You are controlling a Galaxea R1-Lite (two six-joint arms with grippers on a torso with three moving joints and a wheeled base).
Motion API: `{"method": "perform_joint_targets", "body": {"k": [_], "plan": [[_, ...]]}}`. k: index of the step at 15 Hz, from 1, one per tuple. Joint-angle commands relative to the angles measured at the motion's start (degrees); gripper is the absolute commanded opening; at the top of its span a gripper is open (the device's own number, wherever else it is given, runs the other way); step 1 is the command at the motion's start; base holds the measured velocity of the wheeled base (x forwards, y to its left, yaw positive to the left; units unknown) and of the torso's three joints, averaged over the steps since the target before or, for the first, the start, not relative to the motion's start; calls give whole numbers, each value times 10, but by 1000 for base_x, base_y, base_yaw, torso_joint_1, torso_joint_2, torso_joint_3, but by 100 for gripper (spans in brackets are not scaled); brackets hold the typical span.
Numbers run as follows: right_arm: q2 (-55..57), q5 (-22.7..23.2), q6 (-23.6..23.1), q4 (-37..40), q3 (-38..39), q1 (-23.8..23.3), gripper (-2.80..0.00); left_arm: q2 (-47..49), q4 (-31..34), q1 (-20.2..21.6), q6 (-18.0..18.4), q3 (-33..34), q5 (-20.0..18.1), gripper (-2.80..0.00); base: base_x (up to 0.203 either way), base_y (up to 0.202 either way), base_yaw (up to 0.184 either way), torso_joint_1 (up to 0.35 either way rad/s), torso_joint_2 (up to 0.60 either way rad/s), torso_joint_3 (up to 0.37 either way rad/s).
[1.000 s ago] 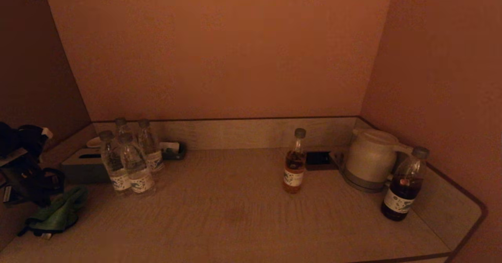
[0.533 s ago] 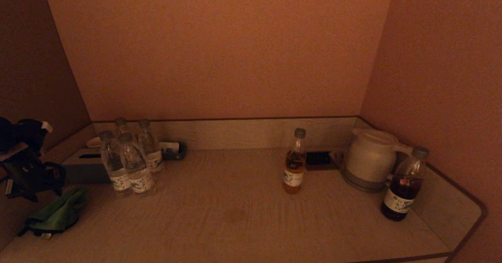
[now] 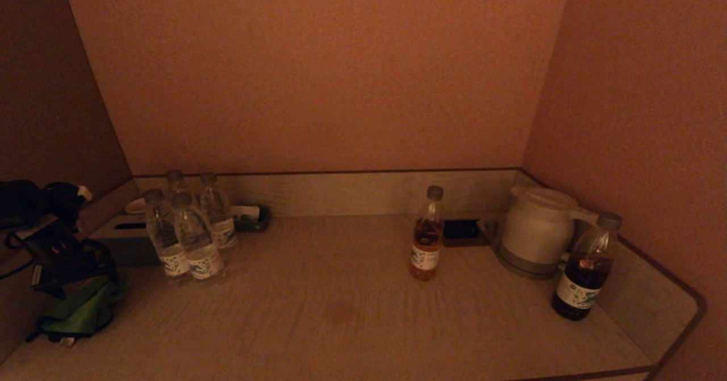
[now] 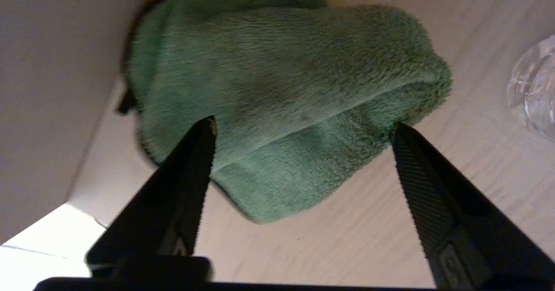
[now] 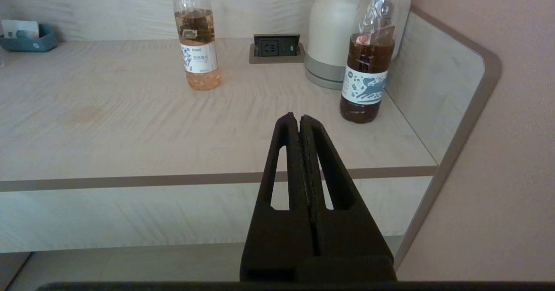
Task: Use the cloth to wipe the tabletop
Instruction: Pick up the tablecloth
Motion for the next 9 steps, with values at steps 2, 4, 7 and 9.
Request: {"method": "perform_joint_targets", "body": {"k": [2, 4, 7, 9], "plan": [[1, 0, 0, 0, 0, 0, -280, 21, 3, -5, -1, -5, -8, 0, 0, 0, 0, 0, 0, 0], [1, 0, 0, 0, 0, 0, -280, 25, 3, -5, -1, -10, -7, 0, 0, 0, 0, 0, 0, 0], [1, 0, 0, 0, 0, 0, -280, 34, 4, -5, 0, -14, -6, 0, 0, 0, 0, 0, 0, 0], [1, 0, 0, 0, 0, 0, -280, 50, 3, -5, -3, -23, -2, 0, 0, 0, 0, 0, 0, 0]]}}
